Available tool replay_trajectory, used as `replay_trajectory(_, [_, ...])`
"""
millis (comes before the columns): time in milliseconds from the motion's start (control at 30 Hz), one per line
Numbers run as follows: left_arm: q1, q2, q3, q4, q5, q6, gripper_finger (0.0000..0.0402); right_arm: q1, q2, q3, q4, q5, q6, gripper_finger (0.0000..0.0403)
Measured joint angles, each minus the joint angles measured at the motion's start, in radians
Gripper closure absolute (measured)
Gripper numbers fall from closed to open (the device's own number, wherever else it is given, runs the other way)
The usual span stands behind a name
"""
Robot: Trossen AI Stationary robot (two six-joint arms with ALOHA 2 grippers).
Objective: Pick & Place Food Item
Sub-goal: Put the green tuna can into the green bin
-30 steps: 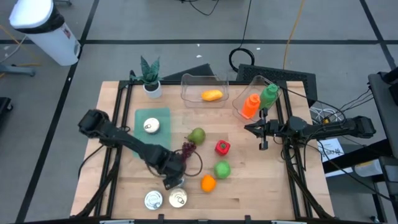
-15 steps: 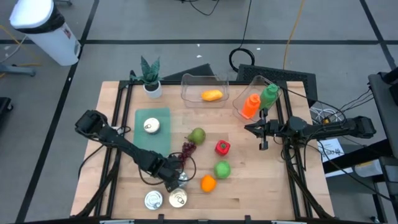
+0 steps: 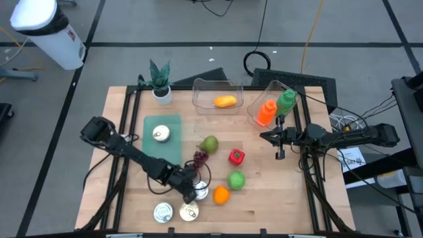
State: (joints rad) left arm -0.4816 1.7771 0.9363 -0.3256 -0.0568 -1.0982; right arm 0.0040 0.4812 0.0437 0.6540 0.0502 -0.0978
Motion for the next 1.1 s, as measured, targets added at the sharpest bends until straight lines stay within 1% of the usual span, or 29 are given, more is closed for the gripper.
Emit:
replay_trajectory(200, [0.015,-0.001,0.0,0.002,-0.005,-0.009,0.0372,0.0,0.0,0.0,0.0,0.0,0.0,0.0389])
replay_trajectory(267, [0.018,-0.002,0.0,-0.001,-0.005,-0.012,0.0389,0.0,0.0,0.0,0.0,0.0,0.0,0.0389])
replay_trajectory(400, [0.022,-0.002,0.0,0.0,-0.005,-0.008,0.0392,0.0,0.0,0.0,0.0,0.0,0.0,0.0389])
replay_trajectory(600, [0.028,-0.026,-0.002,-0.007,-0.054,-0.003,0.0394,0.0,0.0,0.0,0.0,0.0,0.0,0.0389])
replay_trajectory(833, [0.046,-0.127,-0.013,-0.058,-0.118,0.034,0.0397,0.0,0.0,0.0,0.0,0.0,0.0,0.0389])
replay_trajectory(1100, [0.063,-0.247,-0.007,-0.03,-0.181,0.082,0.0398,0.0,0.0,0.0,0.0,0.0,0.0,0.039])
